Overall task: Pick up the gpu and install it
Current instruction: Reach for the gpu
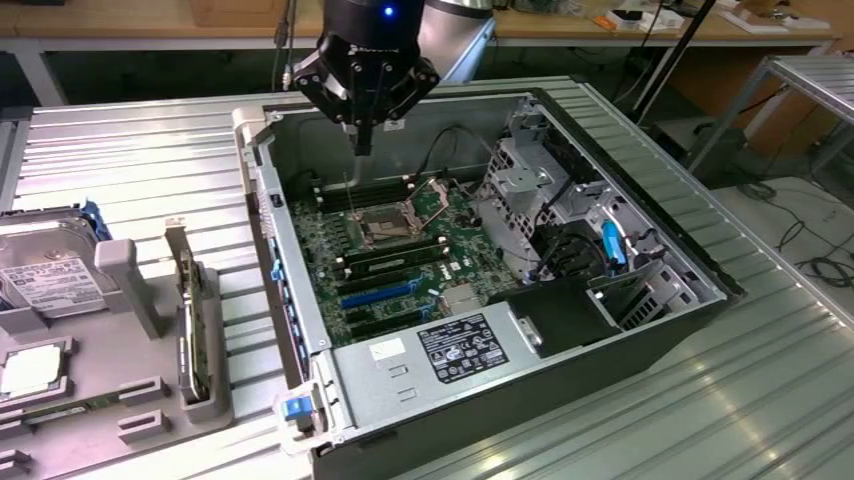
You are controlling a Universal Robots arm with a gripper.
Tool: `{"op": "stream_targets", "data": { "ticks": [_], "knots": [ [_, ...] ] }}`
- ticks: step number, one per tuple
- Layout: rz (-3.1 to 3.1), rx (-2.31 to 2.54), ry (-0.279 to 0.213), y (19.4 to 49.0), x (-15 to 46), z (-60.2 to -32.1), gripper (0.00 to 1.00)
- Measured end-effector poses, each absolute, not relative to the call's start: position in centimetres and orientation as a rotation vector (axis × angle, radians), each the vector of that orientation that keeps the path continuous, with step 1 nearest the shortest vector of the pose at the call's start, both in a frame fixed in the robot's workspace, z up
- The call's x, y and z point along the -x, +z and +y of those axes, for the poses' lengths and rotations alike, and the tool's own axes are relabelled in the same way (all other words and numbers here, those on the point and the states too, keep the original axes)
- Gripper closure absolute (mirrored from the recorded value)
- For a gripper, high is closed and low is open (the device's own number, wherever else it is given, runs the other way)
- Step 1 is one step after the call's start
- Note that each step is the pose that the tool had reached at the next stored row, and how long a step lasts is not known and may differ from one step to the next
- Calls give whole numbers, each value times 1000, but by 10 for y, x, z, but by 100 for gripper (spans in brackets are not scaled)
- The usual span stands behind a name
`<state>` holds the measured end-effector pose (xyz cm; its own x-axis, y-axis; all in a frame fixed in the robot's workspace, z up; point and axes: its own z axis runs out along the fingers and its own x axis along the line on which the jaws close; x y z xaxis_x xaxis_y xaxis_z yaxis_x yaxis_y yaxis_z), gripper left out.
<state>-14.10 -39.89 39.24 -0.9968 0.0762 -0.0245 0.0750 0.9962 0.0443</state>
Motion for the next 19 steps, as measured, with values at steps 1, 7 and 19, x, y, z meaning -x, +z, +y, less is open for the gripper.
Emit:
{"op": "stream_targets", "data": {
  "ticks": [1, 7, 19],
  "knots": [
    [3113, -118, 68, 392, 142, -399, 89],
    [3112, -118, 68, 392, 148, -399, 89],
    [3112, -118, 68, 390, 162, -399, 89]
  ]
}}
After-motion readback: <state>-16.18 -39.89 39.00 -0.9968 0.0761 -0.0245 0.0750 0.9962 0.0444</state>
